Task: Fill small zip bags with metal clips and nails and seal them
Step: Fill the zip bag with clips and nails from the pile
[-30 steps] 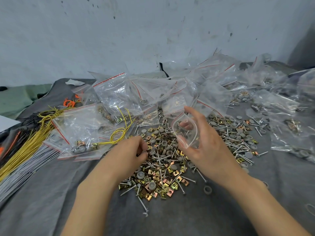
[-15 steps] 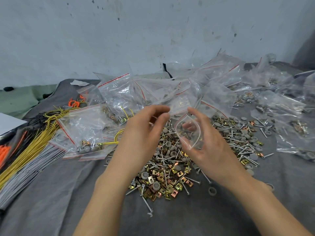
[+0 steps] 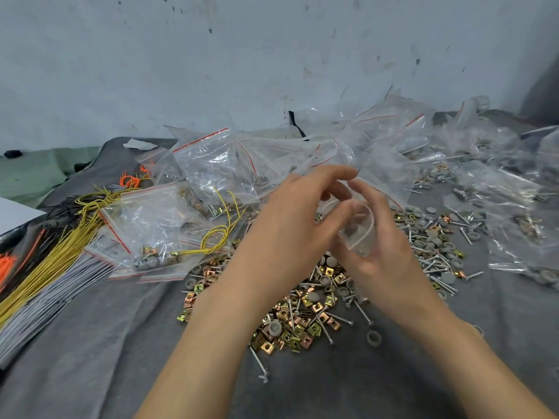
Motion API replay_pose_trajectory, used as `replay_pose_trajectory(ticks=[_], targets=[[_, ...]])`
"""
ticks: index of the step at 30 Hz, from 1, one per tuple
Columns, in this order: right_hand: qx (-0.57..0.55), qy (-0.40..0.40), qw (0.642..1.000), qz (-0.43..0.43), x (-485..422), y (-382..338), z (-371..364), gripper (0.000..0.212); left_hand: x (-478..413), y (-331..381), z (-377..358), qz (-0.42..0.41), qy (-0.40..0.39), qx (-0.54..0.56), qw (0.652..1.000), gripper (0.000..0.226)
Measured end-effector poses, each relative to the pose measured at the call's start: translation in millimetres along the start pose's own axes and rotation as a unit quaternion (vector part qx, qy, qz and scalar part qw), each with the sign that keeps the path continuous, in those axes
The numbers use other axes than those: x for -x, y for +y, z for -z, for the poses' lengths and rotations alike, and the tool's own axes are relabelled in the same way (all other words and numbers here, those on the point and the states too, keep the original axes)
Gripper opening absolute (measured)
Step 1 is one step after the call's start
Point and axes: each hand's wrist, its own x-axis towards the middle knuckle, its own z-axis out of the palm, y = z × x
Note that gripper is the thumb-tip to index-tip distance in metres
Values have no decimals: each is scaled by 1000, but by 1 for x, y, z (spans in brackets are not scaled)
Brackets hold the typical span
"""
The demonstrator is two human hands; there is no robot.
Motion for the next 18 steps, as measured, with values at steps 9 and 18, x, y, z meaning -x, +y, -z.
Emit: replay_pose_trajectory(ticks=[9, 18], targets=[[-85, 33, 996, -25, -3, -6, 2, 61, 4, -30, 22, 107, 16, 1, 994, 32], [-137, 67, 986, -63, -6, -9, 9, 59, 39, -79, 24, 270, -234, -187, 915, 40]])
